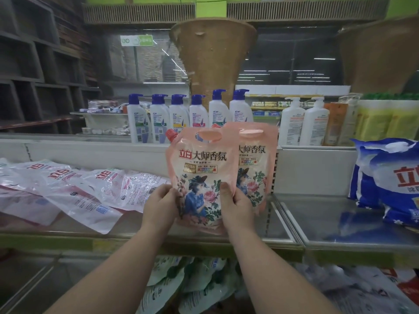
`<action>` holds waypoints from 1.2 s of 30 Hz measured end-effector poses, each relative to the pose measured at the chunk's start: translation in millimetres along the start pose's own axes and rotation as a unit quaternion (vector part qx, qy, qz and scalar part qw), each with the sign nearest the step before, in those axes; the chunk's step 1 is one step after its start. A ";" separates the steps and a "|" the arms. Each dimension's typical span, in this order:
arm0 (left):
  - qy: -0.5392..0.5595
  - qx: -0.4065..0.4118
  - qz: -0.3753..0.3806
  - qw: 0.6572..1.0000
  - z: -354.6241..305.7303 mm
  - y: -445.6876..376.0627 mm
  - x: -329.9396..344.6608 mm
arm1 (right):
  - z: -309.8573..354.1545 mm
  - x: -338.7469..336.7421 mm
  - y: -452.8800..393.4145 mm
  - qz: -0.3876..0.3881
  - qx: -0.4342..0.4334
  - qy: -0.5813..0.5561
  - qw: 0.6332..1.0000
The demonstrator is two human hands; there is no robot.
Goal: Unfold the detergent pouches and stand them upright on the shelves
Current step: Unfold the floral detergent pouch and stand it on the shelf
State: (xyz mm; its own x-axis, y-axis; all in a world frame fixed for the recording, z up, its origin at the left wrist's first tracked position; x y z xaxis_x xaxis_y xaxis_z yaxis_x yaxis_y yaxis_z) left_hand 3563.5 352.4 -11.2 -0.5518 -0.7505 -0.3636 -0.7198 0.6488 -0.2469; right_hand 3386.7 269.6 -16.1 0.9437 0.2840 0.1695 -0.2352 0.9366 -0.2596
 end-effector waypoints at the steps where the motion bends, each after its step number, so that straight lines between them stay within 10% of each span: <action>1: 0.005 -0.002 0.002 1.000 0.9 1.7 -1.0 | 1.3 0.1 0.6 -0.001 0.000 -0.001 1.000; 36: 0.232 -0.111 0.046 0.965 -25.9 20.2 1.9 | 17.1 0.6 0.2 -0.083 0.033 -0.053 0.995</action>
State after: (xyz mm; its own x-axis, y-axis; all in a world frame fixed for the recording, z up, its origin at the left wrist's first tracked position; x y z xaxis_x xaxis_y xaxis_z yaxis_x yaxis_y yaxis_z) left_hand 3537.0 360.8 6.3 -0.7095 -0.7002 0.0788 -0.7032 0.7108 -0.0159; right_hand 3383.2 273.5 0.3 0.9418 0.1419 0.3047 -0.0973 0.9828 -0.1568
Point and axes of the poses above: each hand's wrist, its own y-axis away from the middle knuckle, its own x-axis out of the palm, z = x × y, the point moved 3 cm from there along -y, towards the middle knuckle, and after that the axes turned 12 degrees about -y, right-handed, at the moved point
